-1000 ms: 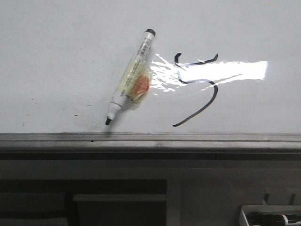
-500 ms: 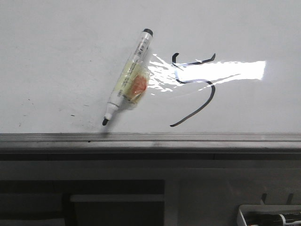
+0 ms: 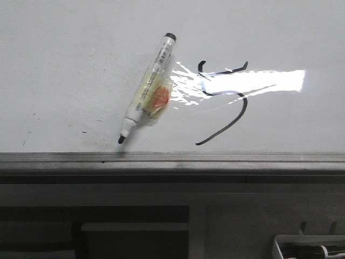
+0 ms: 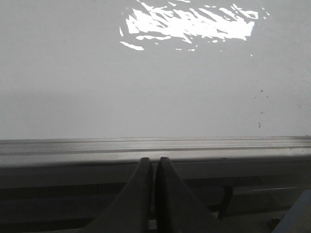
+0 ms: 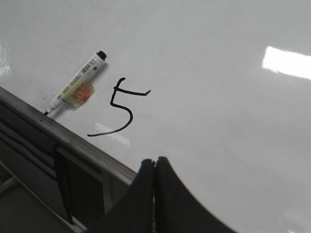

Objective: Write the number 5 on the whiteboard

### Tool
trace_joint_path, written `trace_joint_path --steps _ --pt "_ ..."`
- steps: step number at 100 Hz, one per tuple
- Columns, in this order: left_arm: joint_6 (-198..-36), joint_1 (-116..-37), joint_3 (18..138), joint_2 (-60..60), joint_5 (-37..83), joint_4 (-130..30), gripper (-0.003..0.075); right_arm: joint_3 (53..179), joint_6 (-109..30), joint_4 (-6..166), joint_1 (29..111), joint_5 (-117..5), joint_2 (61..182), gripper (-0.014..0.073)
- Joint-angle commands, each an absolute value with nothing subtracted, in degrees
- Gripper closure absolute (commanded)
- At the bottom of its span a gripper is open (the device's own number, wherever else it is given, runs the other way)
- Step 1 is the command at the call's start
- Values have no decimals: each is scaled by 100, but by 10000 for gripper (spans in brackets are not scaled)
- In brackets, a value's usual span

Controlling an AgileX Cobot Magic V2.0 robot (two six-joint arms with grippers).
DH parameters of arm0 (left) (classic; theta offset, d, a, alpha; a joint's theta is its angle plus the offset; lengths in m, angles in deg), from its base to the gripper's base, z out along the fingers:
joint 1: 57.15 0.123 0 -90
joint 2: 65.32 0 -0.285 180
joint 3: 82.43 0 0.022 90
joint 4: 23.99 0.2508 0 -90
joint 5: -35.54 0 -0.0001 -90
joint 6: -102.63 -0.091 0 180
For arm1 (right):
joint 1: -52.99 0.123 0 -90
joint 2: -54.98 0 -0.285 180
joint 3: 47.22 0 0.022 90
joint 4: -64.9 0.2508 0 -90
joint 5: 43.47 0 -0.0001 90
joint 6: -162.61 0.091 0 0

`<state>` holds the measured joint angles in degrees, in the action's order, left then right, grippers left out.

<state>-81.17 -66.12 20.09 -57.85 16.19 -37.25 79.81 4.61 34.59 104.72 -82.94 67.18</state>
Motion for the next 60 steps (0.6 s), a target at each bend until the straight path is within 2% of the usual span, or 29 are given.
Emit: trace_joint_path --steps 1,14,26,45,60 --pt "-8060 -6608 1911 -5937 1895 -3816 741 8108 436 3242 10443 -7933 6784 655" --pt "-8060 -6608 1911 -5937 1895 -3816 741 7740 501 2541 10262 -8007 6774 655" --pt "-8060 -6608 1911 -5937 1895 -3816 741 7219 1348 2141 9651 -7621 6774 655" --pt "-8060 -6608 1911 -5937 1895 -3816 741 6314 1349 3209 8187 -6350 6774 655" --pt "-8060 -6608 1911 -5937 1895 -3816 741 5413 85 4581 7061 -4707 6774 655"
